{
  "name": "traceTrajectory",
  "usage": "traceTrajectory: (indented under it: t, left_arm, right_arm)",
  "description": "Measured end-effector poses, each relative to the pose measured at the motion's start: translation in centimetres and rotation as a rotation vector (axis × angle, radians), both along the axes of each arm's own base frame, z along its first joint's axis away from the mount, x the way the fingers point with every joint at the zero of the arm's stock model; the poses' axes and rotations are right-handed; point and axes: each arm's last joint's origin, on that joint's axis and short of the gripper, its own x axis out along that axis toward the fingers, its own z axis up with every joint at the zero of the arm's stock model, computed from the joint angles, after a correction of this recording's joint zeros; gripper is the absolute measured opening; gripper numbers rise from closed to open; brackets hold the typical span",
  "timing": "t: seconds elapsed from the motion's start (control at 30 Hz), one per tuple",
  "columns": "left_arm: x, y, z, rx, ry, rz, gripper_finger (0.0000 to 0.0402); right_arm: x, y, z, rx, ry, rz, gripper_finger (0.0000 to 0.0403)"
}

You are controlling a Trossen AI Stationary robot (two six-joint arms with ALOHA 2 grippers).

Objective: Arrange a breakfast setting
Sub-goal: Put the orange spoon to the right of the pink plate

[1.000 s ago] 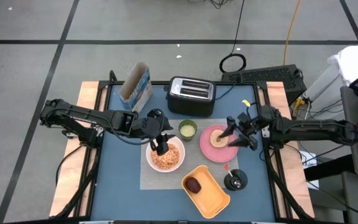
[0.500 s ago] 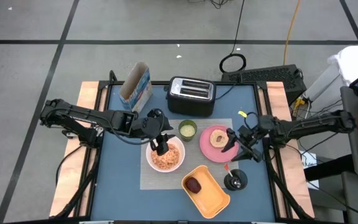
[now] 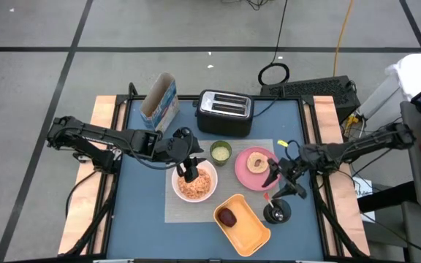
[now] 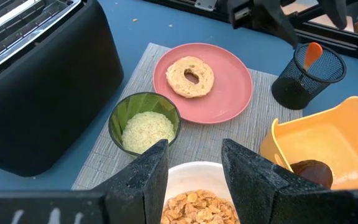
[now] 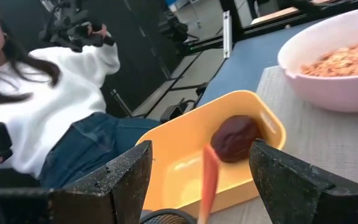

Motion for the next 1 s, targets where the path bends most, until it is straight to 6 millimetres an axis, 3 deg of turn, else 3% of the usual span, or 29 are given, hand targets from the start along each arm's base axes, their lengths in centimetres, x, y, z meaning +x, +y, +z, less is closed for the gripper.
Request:
traceTrajectory:
  t: [0.43, 0.77, 1.0]
  left_arm:
    - [0.0, 0.0, 0.0, -0.001, -0.001, 0.001, 0.0154]
    - [0.0, 0.0, 0.0, -0.001, -0.001, 0.001, 0.0154]
    - [0.0, 0.0, 0.0, -0.001, -0.001, 0.001, 0.0154]
  right_arm:
    - [0.7, 1.2, -1.7, -0.054, 0.107, 0.001, 0.0256]
    - [1.1, 1.9, -2.1, -0.13, 0.055, 0.065, 0.0255]
    - [1.0, 2.0, -2.2, -0.131, 0.058, 0.067, 0.021]
